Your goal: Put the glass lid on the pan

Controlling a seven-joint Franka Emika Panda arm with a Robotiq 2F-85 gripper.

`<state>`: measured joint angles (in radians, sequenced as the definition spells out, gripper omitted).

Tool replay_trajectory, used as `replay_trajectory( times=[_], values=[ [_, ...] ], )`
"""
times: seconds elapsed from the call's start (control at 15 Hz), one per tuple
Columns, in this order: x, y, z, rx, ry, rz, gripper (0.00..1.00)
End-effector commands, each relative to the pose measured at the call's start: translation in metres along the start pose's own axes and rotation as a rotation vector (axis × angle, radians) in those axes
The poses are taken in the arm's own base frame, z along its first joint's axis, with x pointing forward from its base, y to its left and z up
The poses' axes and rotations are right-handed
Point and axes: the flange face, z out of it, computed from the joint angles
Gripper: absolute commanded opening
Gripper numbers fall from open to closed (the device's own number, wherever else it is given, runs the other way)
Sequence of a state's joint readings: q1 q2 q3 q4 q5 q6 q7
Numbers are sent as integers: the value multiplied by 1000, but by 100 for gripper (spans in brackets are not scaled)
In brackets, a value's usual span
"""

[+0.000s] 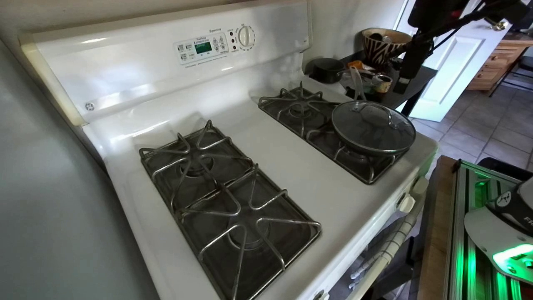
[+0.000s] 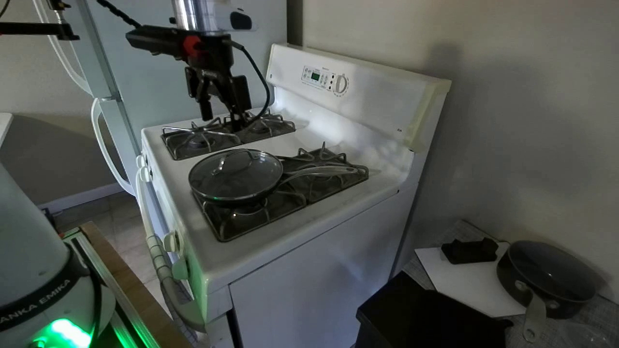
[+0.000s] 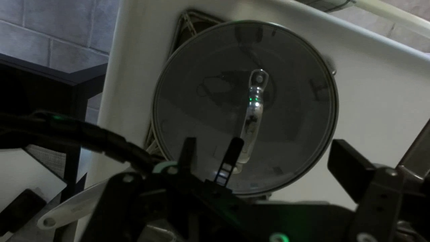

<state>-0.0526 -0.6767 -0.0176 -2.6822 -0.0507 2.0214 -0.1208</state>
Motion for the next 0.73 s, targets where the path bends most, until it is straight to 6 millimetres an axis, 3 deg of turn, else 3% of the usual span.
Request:
replay_trajectory(
  times=[0.0,0.33,0.67],
  values=[
    [-4,-15,-32,-54,32,15,100],
    [3,-33,-52,-81,64,67,100],
    [6,-35,-47,-76,72,74,100]
  ],
)
